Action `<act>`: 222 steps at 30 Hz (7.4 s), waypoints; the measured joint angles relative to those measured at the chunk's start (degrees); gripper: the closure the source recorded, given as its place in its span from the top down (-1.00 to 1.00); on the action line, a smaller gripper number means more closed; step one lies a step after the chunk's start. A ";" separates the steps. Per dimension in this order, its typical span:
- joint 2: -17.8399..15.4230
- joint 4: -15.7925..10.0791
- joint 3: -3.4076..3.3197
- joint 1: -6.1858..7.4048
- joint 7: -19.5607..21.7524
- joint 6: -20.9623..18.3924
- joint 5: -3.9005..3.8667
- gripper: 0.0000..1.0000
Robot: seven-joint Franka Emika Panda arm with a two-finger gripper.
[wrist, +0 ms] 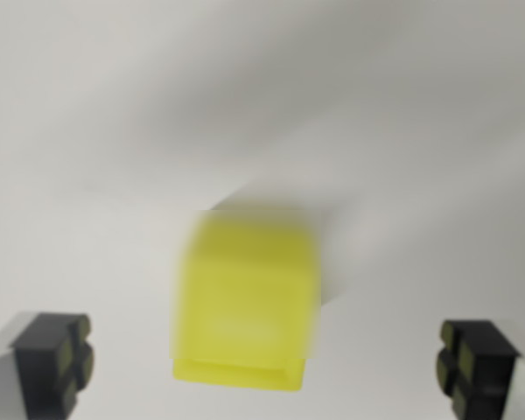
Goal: Pick yellow cube
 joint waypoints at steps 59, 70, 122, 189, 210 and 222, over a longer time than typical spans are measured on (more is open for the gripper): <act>13.21 0.27 -0.02 3.40 10.38 12.36 0.31 1.00; 12.82 0.14 0.00 3.40 10.50 12.11 0.30 -1.00; -0.40 -2.43 0.00 3.54 9.93 1.47 1.06 -1.00; -14.32 -0.55 0.00 3.58 9.66 -14.37 1.45 -1.00; -17.69 1.26 0.00 3.58 9.61 -19.54 1.51 -1.00; -18.60 1.92 0.00 3.58 9.60 -21.13 1.53 -1.00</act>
